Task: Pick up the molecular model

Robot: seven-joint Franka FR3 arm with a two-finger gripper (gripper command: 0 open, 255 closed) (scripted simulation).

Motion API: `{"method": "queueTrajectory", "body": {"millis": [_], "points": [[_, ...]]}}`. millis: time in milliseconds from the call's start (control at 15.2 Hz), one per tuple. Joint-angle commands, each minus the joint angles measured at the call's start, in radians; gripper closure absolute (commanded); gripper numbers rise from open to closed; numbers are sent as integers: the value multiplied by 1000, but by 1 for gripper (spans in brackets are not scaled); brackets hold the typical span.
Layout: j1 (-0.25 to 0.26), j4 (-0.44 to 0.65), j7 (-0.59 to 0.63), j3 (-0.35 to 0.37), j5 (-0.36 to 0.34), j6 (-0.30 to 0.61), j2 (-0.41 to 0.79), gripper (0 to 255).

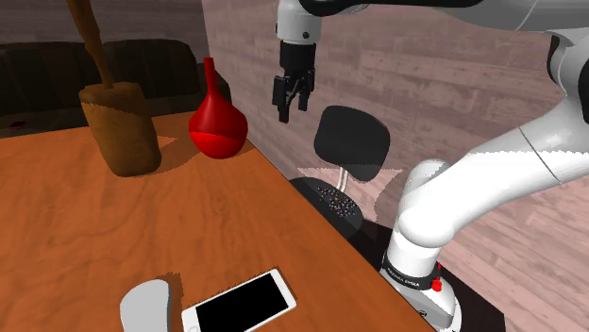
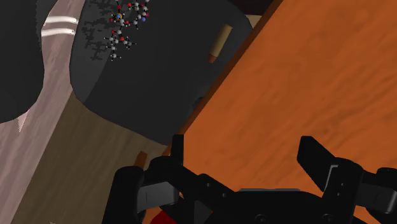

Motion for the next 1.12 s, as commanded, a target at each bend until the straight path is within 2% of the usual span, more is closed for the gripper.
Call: {"method": "queueTrajectory", "body": {"millis": [0,462,1056], "points": [[0,0,0,0,0,0,0,0],[-27,-260,-104,-98,-41,159,-105,0],[-108,-528,-257,-248,-123,389,-146,0]]}}
